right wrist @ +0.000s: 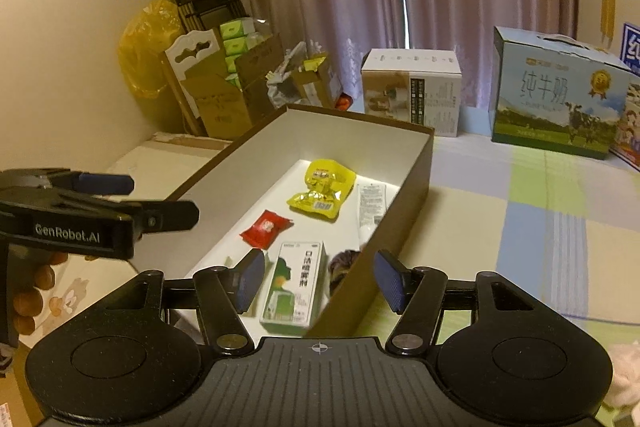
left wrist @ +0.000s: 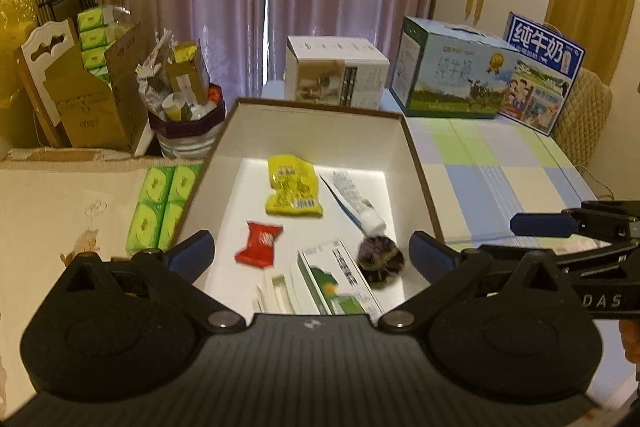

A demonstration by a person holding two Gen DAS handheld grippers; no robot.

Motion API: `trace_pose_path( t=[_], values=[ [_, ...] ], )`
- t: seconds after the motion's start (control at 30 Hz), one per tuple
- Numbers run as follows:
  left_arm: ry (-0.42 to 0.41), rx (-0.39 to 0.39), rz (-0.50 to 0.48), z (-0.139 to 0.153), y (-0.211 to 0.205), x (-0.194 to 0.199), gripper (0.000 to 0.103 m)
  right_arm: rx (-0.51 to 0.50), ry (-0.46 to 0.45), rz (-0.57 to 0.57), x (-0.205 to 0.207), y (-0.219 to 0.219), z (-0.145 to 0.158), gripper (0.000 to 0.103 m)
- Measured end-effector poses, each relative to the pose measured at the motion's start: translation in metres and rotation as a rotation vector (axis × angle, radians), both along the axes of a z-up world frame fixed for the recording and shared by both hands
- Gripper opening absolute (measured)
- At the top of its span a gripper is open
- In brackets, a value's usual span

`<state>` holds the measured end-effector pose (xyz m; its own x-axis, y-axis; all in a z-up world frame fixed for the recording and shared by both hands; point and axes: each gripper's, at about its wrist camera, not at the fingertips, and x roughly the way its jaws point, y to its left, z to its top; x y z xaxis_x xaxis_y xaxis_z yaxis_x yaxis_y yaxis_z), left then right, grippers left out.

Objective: Organize objects
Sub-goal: 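Withdraw both tools from the shoebox toward the blue box and white box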

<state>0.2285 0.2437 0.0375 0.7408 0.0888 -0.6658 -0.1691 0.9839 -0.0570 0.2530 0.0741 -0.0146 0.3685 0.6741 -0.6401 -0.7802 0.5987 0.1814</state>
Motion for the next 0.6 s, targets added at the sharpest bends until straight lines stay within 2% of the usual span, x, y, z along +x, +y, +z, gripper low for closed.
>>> trace_pose_path(
  t=[0.6],
  values=[
    [0.075, -0.03, -0.007, -0.019, -0.073, -0.037, 0.102, -0.025, 0.074, -0.01, -0.022, -0.084, -0.014, 0.058]
  ],
)
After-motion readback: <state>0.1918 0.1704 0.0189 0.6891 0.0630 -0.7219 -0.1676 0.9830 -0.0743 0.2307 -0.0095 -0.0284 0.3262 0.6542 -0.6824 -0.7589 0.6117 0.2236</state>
